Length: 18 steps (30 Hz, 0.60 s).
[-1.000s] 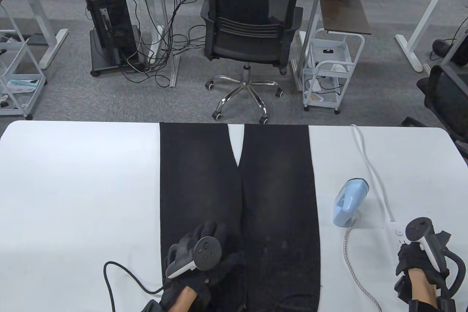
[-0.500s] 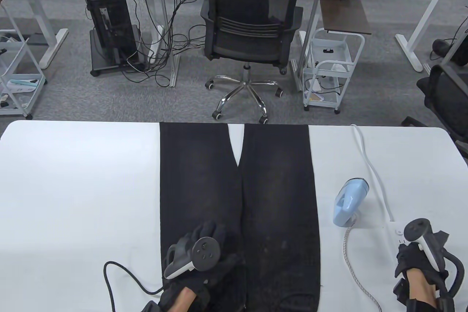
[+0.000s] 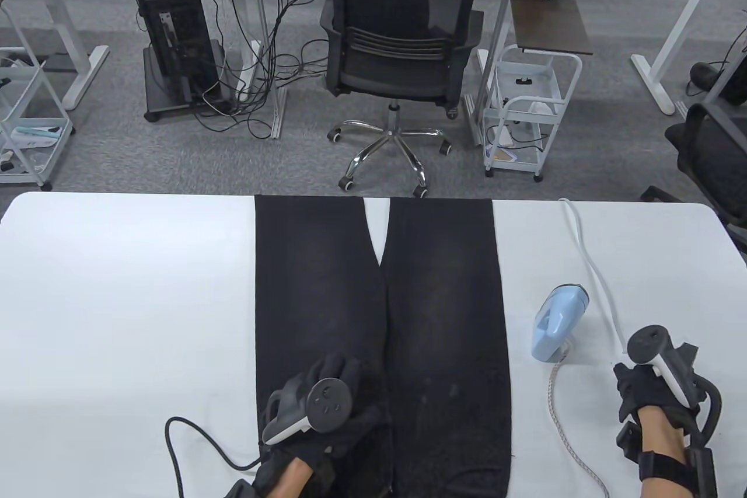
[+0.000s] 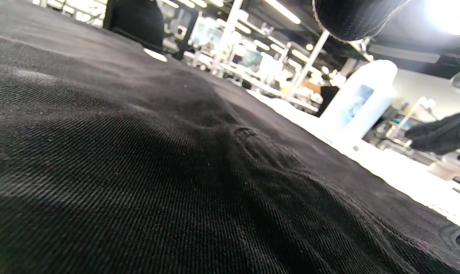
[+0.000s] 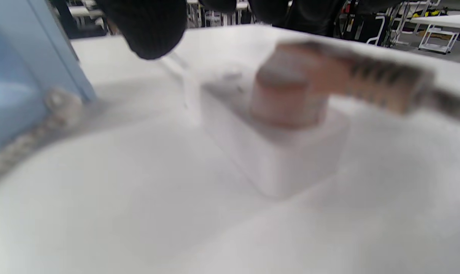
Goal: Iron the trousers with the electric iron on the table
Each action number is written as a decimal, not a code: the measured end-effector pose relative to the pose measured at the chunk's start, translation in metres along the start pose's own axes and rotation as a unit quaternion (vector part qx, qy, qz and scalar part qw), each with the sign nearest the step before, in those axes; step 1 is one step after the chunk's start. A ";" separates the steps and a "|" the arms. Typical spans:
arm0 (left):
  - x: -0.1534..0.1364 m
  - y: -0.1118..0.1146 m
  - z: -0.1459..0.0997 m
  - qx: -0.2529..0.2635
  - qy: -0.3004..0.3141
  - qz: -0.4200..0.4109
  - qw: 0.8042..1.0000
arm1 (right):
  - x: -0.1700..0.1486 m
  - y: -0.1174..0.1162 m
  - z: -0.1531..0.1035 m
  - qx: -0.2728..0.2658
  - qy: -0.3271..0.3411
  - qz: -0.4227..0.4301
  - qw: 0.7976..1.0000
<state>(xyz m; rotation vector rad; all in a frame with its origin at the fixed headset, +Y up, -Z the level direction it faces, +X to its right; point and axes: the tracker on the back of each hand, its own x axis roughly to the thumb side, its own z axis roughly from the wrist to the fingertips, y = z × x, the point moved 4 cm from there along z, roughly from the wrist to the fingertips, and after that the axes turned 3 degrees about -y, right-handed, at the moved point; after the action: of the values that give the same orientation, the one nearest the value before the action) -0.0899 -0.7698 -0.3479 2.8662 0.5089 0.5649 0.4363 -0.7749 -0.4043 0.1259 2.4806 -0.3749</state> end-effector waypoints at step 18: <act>0.007 0.013 0.006 -0.034 0.009 0.010 0.999 | 0.005 -0.018 0.010 0.020 0.019 0.015 1.000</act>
<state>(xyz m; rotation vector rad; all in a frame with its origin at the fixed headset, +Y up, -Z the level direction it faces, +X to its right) -0.0781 -0.7799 -0.3481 2.8075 0.4551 0.6000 0.4346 -0.7952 -0.4102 0.1873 2.5056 -0.4131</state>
